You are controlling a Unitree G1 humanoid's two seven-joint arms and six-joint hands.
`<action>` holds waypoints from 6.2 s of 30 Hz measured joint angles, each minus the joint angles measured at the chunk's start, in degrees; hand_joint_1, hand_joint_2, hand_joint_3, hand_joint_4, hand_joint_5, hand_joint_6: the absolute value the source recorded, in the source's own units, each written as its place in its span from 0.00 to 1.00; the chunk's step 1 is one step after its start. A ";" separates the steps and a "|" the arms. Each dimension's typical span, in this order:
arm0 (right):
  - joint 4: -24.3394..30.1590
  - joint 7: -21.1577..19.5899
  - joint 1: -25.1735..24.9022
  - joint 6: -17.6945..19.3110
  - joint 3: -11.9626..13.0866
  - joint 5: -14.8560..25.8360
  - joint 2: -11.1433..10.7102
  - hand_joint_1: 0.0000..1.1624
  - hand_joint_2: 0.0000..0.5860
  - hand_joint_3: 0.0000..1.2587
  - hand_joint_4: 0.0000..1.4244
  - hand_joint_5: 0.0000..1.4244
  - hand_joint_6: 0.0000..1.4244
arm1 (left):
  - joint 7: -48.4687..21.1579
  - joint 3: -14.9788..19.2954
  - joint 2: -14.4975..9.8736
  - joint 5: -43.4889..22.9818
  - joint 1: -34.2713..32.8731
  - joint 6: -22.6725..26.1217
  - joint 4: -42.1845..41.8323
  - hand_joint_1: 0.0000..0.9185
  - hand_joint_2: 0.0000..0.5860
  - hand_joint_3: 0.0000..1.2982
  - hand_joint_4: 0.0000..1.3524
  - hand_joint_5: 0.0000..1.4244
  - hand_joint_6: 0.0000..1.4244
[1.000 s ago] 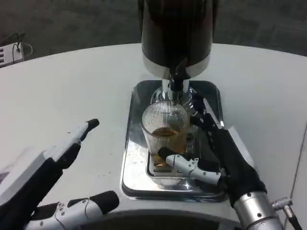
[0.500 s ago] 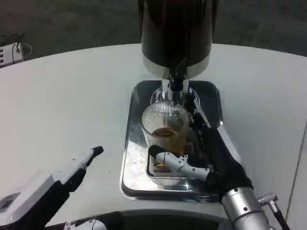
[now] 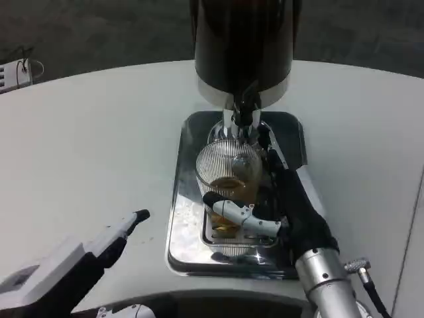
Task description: Grasp the cup under the faucet to collect the drink, then remove the cup.
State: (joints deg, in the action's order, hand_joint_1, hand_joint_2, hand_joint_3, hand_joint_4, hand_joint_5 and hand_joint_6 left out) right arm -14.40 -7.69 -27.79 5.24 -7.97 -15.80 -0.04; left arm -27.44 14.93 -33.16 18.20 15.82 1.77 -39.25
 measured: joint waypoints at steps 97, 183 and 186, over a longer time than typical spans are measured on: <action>-0.13 -25.87 4.03 0.04 -6.34 -7.43 6.62 0.86 0.37 0.68 0.78 0.95 1.00 | -4.94 -2.13 -8.43 -4.35 -9.64 -4.32 3.99 0.00 0.12 0.00 0.00 0.00 0.02; 64.50 14.03 47.90 -9.54 1.93 -4.87 -8.87 0.86 0.37 0.74 0.83 0.99 1.00 | -6.31 -5.94 -8.57 -6.51 -8.09 -3.74 -1.53 0.00 0.11 0.00 0.00 0.00 0.00; 64.70 14.58 48.75 -9.54 1.95 -4.57 -9.31 0.86 0.37 0.74 0.83 0.99 1.00 | -6.36 -5.22 -8.57 -6.61 -7.06 -3.59 -2.41 0.00 0.11 0.00 0.00 0.00 0.00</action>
State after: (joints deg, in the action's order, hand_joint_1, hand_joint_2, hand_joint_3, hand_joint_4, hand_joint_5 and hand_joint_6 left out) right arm 50.30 6.90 20.96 -4.30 -6.02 -20.37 -9.35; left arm -33.80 9.71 -41.74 11.58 8.75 -1.82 -41.66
